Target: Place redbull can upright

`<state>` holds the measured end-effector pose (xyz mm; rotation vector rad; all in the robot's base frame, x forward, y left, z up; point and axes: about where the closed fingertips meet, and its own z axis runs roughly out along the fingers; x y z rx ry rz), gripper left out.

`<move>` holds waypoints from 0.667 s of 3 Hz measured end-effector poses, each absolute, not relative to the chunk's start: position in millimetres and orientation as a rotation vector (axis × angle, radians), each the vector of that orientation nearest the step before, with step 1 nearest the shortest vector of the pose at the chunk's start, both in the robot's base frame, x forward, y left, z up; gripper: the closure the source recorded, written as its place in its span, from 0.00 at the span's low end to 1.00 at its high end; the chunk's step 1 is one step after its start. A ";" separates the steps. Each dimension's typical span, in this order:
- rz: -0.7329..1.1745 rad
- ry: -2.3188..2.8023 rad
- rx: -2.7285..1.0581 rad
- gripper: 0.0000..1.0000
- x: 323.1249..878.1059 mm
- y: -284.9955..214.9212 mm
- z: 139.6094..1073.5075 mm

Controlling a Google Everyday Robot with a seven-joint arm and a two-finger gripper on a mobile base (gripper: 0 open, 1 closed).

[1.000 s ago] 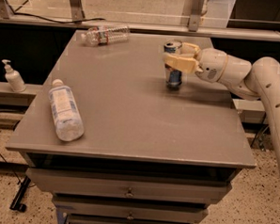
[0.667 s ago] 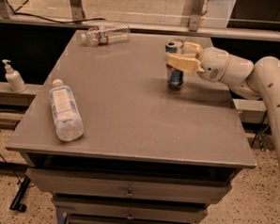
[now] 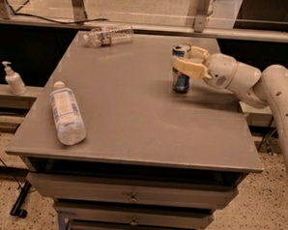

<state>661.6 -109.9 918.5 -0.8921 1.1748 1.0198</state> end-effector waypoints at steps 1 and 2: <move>1.036 1.172 -0.864 0.13 659.8 -111.4 910.5; 1.036 1.171 -0.853 0.00 659.0 -115.2 908.5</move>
Offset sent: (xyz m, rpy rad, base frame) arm -0.0030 -0.0181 -0.0145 0.0433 0.0210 -0.0297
